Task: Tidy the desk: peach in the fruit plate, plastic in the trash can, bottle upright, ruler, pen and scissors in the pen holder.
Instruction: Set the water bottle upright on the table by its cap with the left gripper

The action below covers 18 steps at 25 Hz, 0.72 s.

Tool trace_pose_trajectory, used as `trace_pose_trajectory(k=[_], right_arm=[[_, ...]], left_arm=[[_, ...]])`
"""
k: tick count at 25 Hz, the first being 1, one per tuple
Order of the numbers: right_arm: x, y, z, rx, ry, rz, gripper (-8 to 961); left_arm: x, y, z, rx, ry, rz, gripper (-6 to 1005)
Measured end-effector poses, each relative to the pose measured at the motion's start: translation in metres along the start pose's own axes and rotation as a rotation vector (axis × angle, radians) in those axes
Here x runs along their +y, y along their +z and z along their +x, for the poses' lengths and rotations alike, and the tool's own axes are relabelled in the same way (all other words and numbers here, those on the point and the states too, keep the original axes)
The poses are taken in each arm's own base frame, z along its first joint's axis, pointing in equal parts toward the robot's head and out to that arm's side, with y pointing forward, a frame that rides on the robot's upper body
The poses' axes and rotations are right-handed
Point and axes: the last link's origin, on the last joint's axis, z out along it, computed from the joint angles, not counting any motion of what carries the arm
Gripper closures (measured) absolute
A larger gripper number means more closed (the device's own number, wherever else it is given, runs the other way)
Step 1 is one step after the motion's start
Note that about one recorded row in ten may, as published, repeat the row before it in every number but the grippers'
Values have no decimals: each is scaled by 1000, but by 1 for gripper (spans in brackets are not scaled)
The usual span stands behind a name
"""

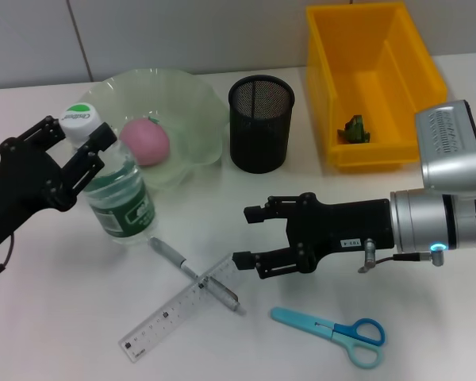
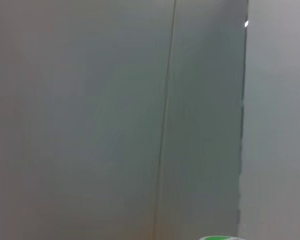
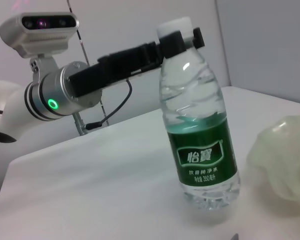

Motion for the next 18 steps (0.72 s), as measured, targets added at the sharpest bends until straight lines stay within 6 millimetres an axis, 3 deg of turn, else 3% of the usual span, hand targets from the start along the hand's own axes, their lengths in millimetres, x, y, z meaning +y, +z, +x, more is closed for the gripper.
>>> trace_pose_trajectory(k=[18], right_arm=[[-1,2,-4,-9,6,-1,135]], left_arm=[[-19,-9,-9,-74,85,139,561]])
